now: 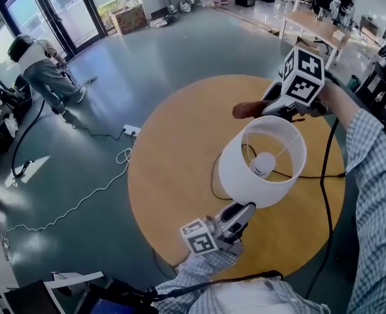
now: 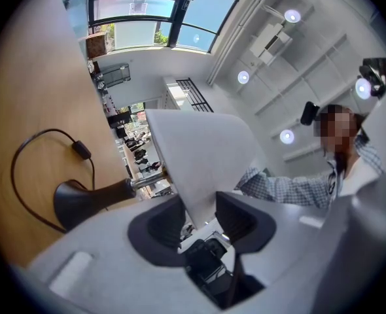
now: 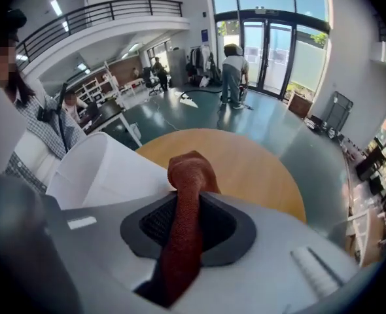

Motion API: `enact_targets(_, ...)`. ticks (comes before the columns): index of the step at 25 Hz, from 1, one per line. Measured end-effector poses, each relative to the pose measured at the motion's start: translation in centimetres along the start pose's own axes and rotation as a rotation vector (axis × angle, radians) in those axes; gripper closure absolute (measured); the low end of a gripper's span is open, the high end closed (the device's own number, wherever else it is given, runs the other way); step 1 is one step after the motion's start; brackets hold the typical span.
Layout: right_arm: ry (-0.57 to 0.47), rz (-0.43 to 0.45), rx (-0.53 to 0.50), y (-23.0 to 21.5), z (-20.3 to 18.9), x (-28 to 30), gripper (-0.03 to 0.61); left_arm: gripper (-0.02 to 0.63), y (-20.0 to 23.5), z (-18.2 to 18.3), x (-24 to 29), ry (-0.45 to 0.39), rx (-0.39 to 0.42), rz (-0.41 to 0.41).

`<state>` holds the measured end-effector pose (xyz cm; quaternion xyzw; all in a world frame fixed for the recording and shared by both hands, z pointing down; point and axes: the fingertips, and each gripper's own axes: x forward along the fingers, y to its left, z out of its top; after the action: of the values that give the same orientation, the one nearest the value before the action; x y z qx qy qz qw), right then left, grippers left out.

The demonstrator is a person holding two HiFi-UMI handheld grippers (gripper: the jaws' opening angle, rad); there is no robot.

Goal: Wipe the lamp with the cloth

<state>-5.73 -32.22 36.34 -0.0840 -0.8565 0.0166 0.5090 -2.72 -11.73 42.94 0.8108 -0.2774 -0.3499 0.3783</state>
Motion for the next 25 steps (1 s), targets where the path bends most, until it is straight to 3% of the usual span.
enact_targets(7,0.282,0.059,-0.291,1.5,3.1,2.9,0.497,0.466,0.5,-0.1,0.4,-0.002,-0.006,0.007)
enact_targets(11,0.356,0.053,-0.455,3.0,5.1,4.2,0.497,0.466,0.3,-0.3,0.4,-0.002,-0.016,0.002)
enact_targets(17,0.551,0.012,-0.729,4.8,5.8,5.8,0.497,0.466,0.7,-0.1,0.4,-0.001,-0.019,0.004)
enact_targets(22,0.564,-0.012,-0.844,6.9,7.0,6.0,0.497,0.466,0.8,-0.2,0.7,-0.003,-0.035,0.006)
enact_targets(25,0.541,0.025,-0.935,10.3,8.5,6.3,0.497,0.466,0.9,-0.1,0.6,-0.003,-0.041,0.010)
